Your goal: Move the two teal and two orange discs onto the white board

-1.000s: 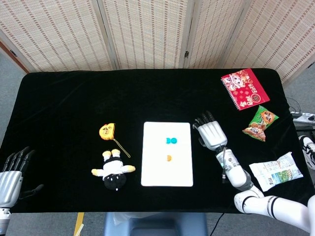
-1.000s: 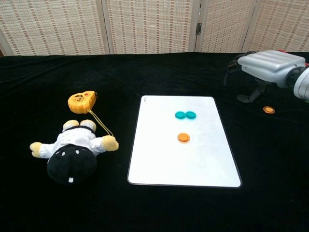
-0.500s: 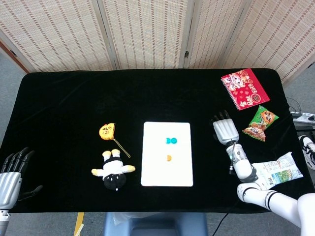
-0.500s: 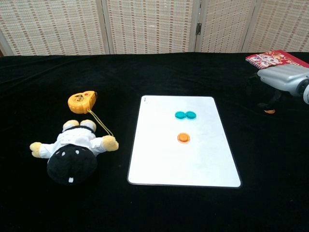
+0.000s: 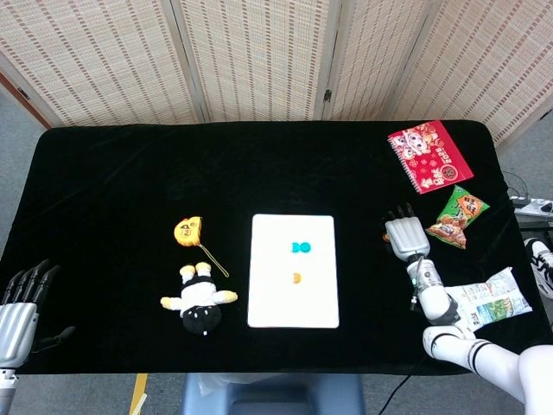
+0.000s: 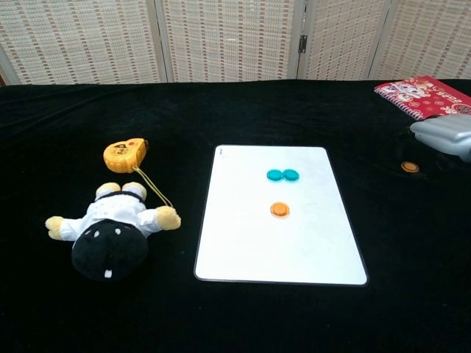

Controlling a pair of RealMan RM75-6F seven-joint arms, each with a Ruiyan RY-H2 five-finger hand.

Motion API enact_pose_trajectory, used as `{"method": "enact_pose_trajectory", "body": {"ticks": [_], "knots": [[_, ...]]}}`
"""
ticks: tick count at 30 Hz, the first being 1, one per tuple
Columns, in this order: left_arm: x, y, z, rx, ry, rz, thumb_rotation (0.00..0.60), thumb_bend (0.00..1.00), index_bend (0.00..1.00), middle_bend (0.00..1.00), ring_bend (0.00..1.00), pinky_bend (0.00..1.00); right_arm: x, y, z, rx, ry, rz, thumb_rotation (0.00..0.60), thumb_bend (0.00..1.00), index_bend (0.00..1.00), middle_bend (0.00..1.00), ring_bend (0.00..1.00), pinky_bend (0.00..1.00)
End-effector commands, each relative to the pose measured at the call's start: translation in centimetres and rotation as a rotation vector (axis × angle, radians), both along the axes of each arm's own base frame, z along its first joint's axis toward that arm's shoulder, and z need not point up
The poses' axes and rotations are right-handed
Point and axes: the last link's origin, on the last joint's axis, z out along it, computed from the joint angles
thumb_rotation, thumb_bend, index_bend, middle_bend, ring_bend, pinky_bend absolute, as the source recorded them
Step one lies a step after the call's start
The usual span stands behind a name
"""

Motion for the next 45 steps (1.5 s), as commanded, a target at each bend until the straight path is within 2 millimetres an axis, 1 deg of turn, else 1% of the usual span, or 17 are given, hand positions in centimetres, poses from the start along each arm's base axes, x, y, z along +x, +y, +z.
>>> {"method": "enact_pose_trajectory", "body": {"ticks": [1,6,13,22,26,31,35,39,41,45], "knots": [[0.0,0.0,0.0,-0.002,0.001,-0.001,0.600,0.13,0.00,0.00,0.00,0.00,-0.2,0.0,0.0,0.000,0.002,-0.003,0.600,0.30,0.35,0.18,0.08,0.00],[0.0,0.0,0.0,0.001,0.000,0.002,0.600,0.13,0.00,0.00,0.00,0.00,-0.5,0.0,0.1,-0.004,0.010,-0.010,0.600,0.30,0.35,0.18,0.08,0.00],[-0.1,0.1,-0.1,-0.004,0.000,0.008,0.600,0.13,0.00,0.00,0.00,0.00,-0.8,-0.3,0.0,-0.009,0.023,-0.016,0.600,0.30,0.39,0.18,0.08,0.00],[-0.1,0.2,-0.1,-0.008,0.003,0.012,0.600,0.13,0.00,0.00,0.00,0.00,-0.5,-0.6,-0.5,-0.007,0.022,-0.013,0.600,0.30,0.43,0.19,0.09,0.00],[-0.2,0.1,-0.2,-0.010,0.002,0.016,0.600,0.13,0.00,0.00,0.00,0.00,-0.5,-0.7,-0.6,-0.005,0.025,-0.012,0.600,0.30,0.47,0.21,0.09,0.00],[-0.1,0.2,-0.1,-0.010,0.004,0.016,0.600,0.13,0.00,0.00,0.00,0.00,-0.1,-0.4,-0.1,-0.011,-0.001,0.017,0.600,0.30,0.49,0.22,0.10,0.00],[0.1,0.3,-0.1,-0.009,0.005,0.007,0.600,0.13,0.00,0.00,0.00,0.00,1.1,0.1,0.6,-0.010,-0.040,0.067,0.600,0.30,0.49,0.22,0.10,0.00],[0.2,0.3,0.0,-0.008,0.005,0.007,0.600,0.13,0.00,0.00,0.00,0.00,3.5,1.3,1.2,0.012,-0.085,0.160,0.600,0.30,0.49,0.22,0.10,0.00],[0.2,0.2,0.0,-0.007,0.004,0.009,0.600,0.13,0.00,0.00,0.00,0.00,4.7,2.0,1.1,0.031,-0.101,0.204,0.600,0.30,0.49,0.22,0.10,0.00],[0.2,0.1,0.0,-0.008,0.001,0.009,0.600,0.13,0.00,0.00,0.00,0.00,7.4,3.4,-0.2,0.093,-0.112,0.291,0.600,0.30,0.49,0.22,0.10,0.00]]}}
